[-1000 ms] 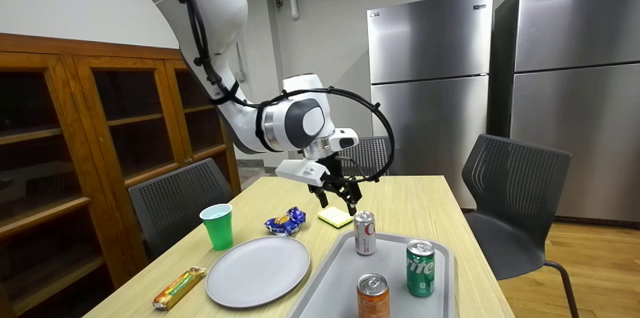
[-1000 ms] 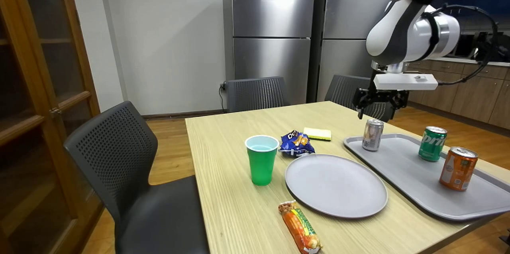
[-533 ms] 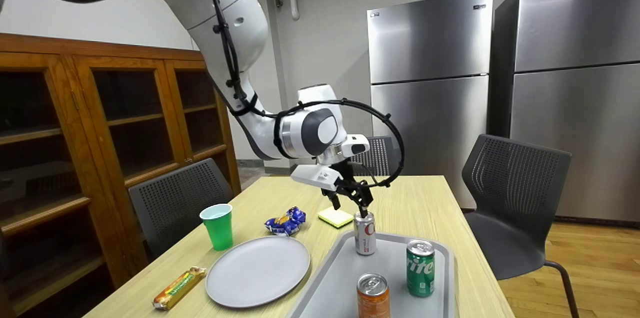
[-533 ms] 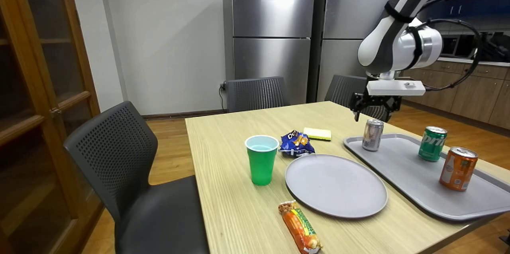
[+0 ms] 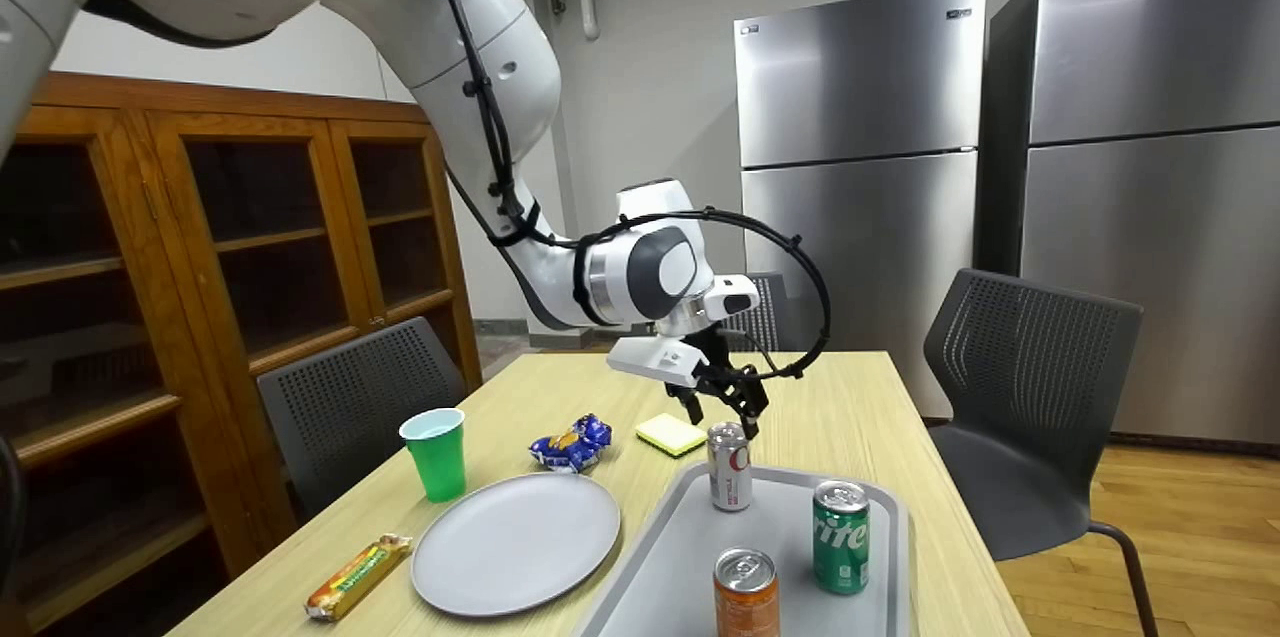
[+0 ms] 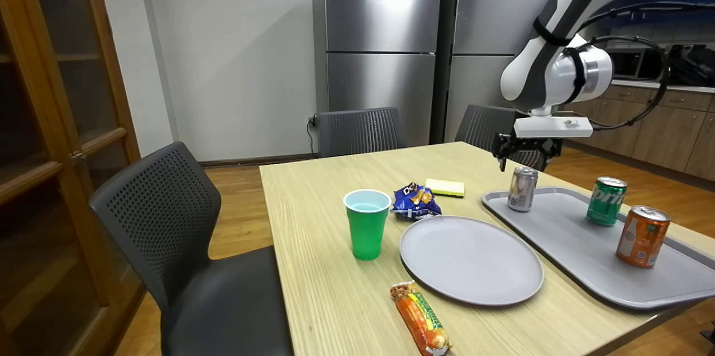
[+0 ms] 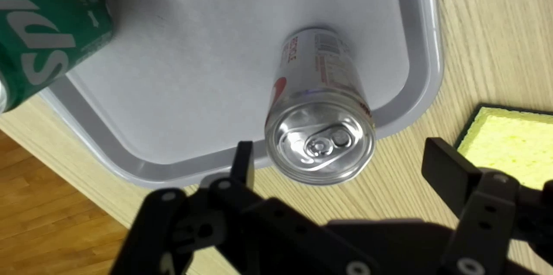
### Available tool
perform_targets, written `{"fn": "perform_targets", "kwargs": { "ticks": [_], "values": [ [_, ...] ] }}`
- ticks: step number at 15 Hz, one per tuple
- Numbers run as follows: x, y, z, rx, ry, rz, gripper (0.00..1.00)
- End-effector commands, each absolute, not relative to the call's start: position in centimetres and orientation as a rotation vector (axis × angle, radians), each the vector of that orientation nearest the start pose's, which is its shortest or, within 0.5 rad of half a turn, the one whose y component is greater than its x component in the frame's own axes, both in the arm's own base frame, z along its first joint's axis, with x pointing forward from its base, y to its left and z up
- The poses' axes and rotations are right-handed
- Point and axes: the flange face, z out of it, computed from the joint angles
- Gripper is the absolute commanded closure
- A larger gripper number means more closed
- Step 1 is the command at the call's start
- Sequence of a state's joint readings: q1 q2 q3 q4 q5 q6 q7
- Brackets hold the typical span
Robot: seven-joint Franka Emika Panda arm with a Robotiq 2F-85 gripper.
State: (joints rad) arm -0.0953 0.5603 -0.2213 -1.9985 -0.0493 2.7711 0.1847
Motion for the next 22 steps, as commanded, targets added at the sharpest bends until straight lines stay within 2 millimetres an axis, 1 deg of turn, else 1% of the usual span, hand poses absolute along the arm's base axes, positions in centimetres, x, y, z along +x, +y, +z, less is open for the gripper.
{"fn": "perform_targets", "kwargs": {
  "ticks": [1, 4, 6, 10, 14, 22],
  "values": [
    [60.7, -19.4, 20.5, -3.205, 0.682, -0.325, 0.00],
    [60.5, -19.5, 20.0, -3.217, 0.679, -0.309, 0.00],
    [60.4, -19.9, 19.4, -3.223, 0.701, -0.297, 0.00],
    [60.5, -20.5, 18.7, -3.224, 0.714, -0.291, 0.00],
    [60.6, -20.2, 18.3, -3.225, 0.701, -0.282, 0.00],
    [60.3, -20.0, 17.9, -3.230, 0.689, -0.262, 0.00]
  ]
}}
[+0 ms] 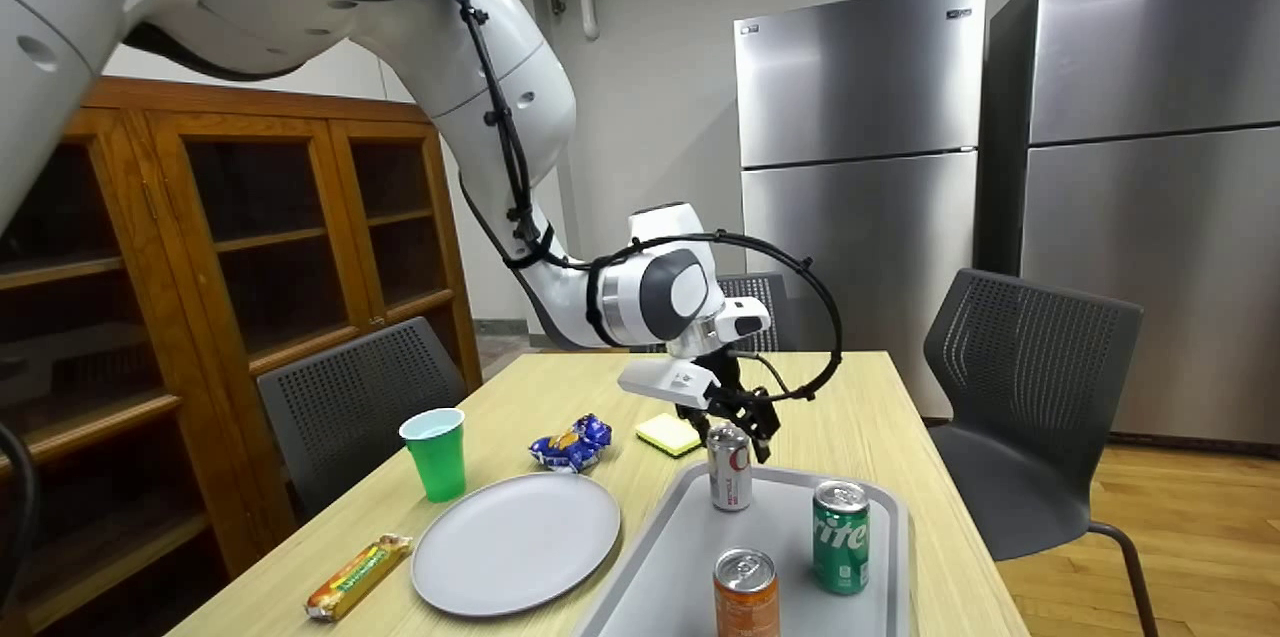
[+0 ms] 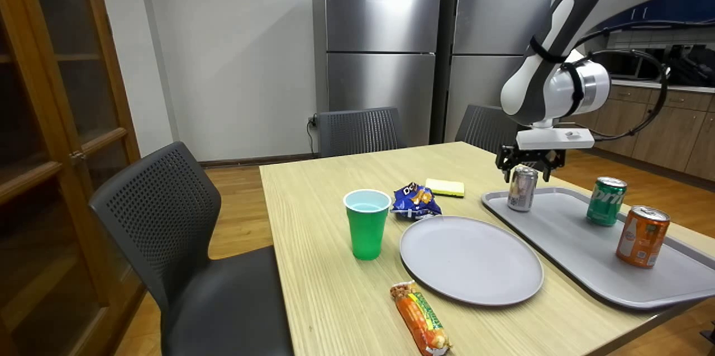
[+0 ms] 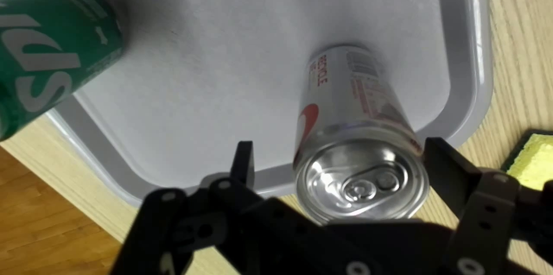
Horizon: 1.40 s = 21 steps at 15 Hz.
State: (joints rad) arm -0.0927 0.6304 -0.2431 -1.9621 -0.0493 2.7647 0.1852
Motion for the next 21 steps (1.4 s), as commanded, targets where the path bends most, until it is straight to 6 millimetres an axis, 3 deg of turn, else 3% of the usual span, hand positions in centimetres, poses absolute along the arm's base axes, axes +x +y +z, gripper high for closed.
{"fn": "perform_targets", "kwargs": {
  "ticks": [1, 2, 5, 7, 10, 14, 18, 21],
  "values": [
    [60.3, -20.0, 17.9, -3.229, 0.688, -0.269, 0.12],
    [60.3, -20.0, 17.9, -3.229, 0.687, -0.272, 0.26],
    [60.2, -19.7, 17.9, -3.229, 0.676, -0.268, 0.51],
    [60.1, -19.4, 17.8, -3.230, 0.662, -0.267, 0.61],
    [60.0, -19.2, 18.1, -3.228, 0.651, -0.269, 0.61],
    [59.7, -18.2, 20.2, -3.200, 0.602, -0.327, 0.61],
    [59.1, -16.4, 23.0, -3.169, 0.524, -0.393, 0.61],
    [58.2, -14.5, 24.1, -3.171, 0.431, -0.418, 0.61]
  ]
}}
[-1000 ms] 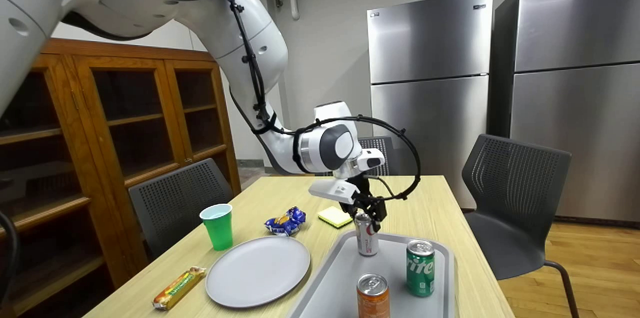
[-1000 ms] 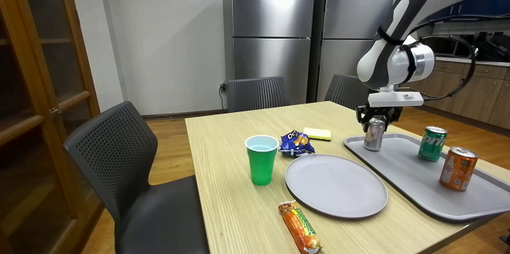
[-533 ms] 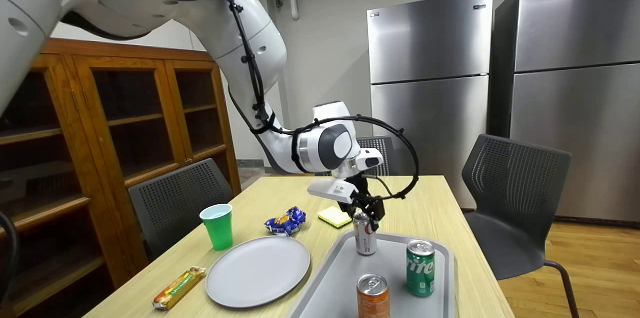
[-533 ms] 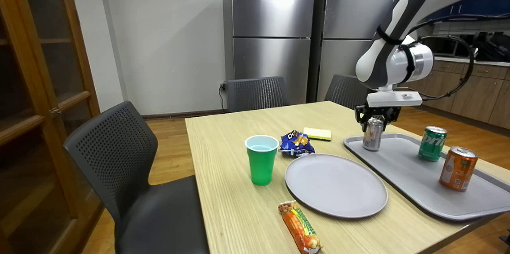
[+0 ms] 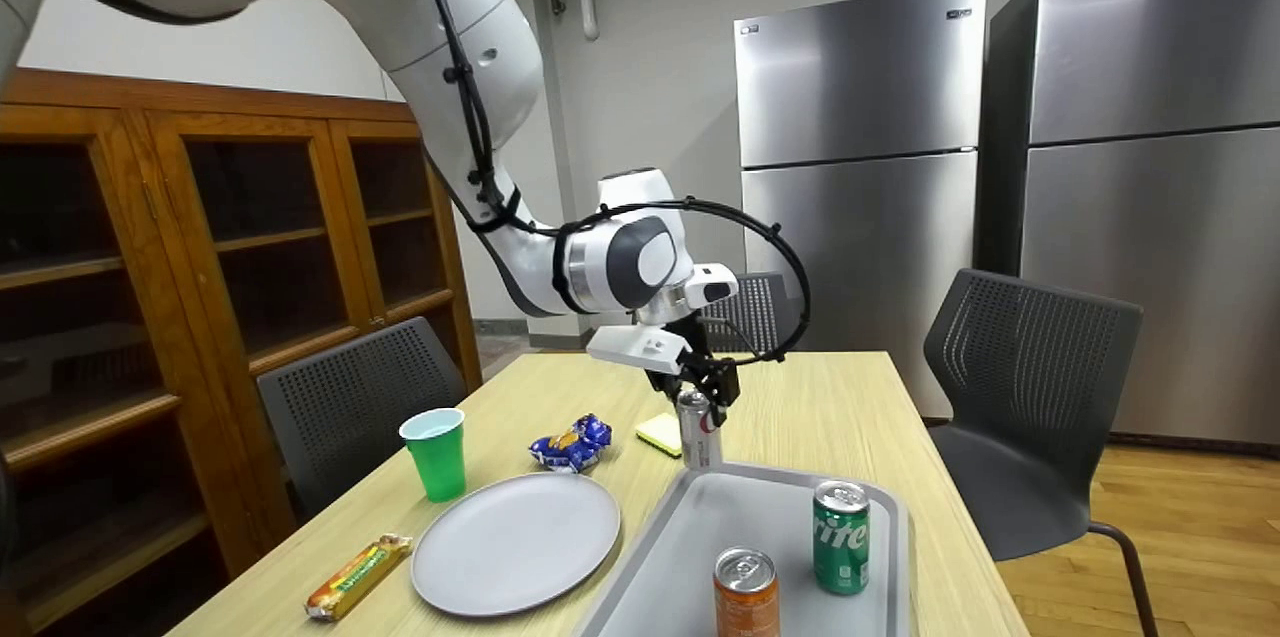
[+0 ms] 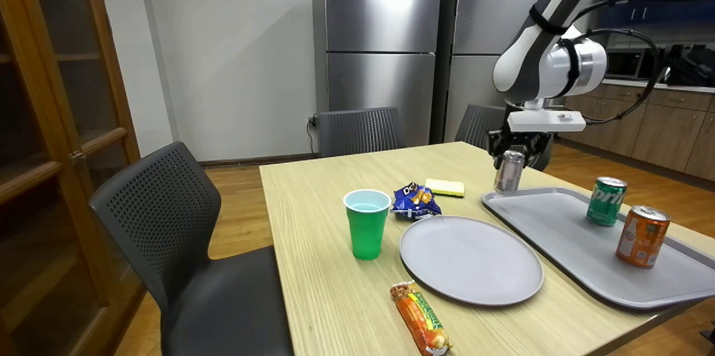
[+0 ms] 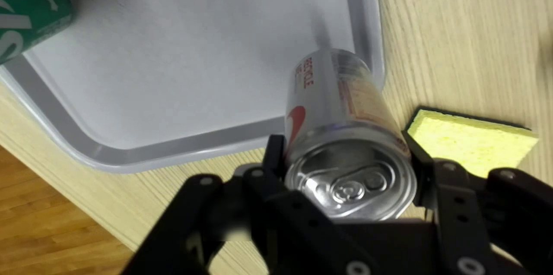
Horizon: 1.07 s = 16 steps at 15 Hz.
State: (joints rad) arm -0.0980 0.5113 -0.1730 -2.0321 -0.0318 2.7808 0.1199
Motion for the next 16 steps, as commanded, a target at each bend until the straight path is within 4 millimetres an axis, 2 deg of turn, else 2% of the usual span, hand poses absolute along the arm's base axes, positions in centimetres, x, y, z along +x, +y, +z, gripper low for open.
{"fn": "perform_targets", "kwargs": {
  "ticks": [1, 10, 13, 16],
  "values": [
    [57.8, -13.9, 24.3, -3.168, 0.400, -0.421, 0.61],
    [54.3, -4.3, 24.7, -3.098, 0.042, -0.381, 0.61],
    [53.1, -1.9, 24.6, -3.080, -0.077, -0.367, 0.61],
    [52.4, -0.4, 24.4, -3.076, -0.174, -0.363, 0.61]
  ]
}}
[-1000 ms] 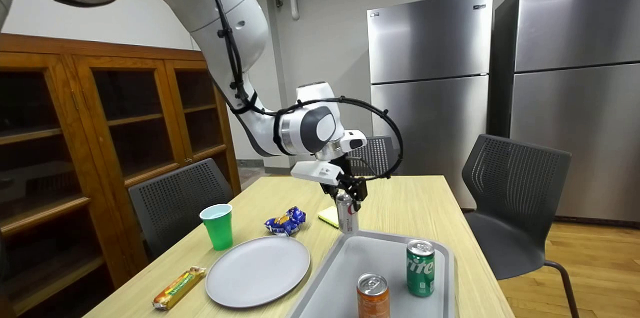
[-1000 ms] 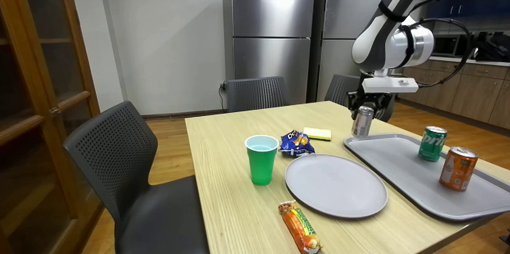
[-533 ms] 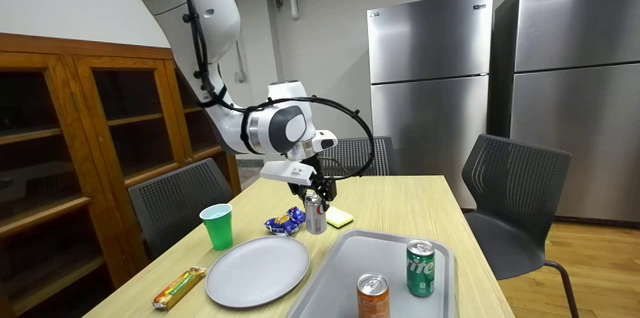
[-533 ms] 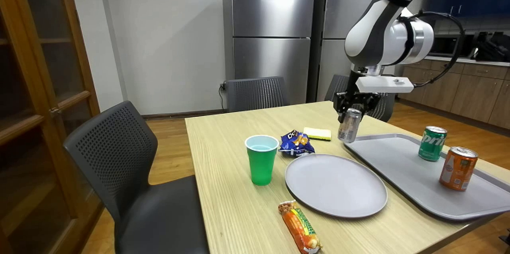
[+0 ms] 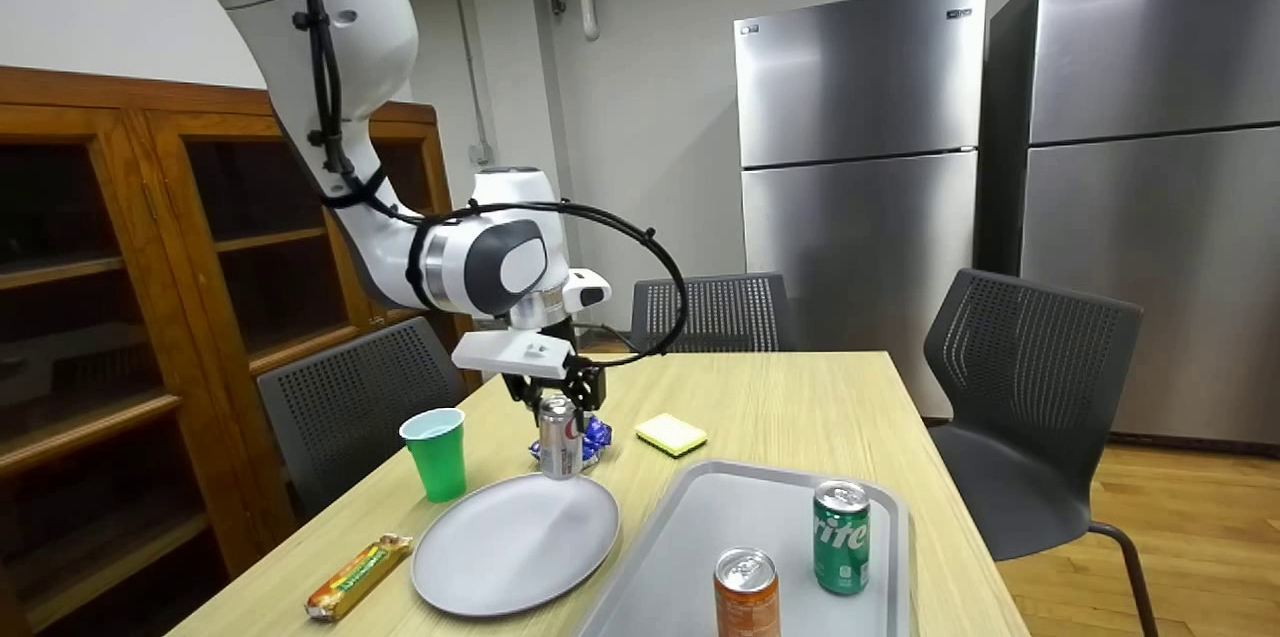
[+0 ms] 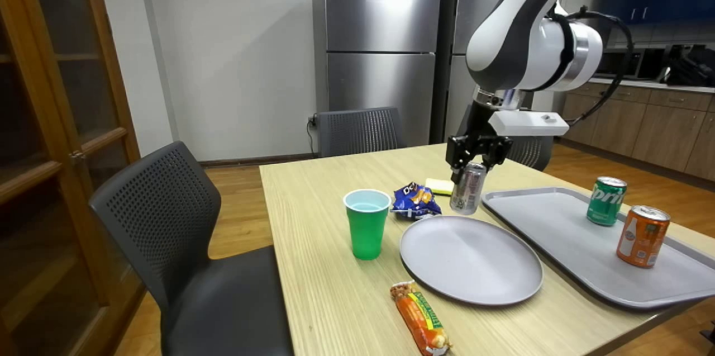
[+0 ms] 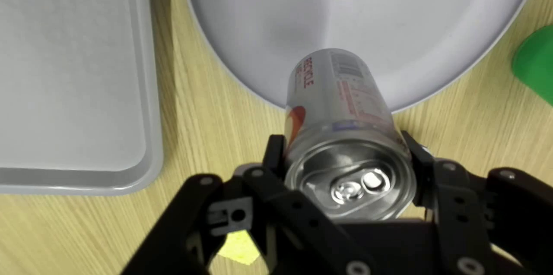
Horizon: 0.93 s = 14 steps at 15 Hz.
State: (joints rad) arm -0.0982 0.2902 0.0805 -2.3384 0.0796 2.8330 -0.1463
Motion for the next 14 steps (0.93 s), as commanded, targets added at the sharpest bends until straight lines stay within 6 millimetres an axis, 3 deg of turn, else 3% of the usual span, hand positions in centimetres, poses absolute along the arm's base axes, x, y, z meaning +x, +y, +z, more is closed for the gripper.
{"fn": "perform_targets", "kwargs": {
  "ticks": [1, 14],
  "values": [
    [52.3, -0.1, 24.3, -3.076, -0.198, -0.364, 0.61],
    [51.8, 3.6, 22.5, -3.090, -0.448, -0.378, 0.61]
  ]
}}
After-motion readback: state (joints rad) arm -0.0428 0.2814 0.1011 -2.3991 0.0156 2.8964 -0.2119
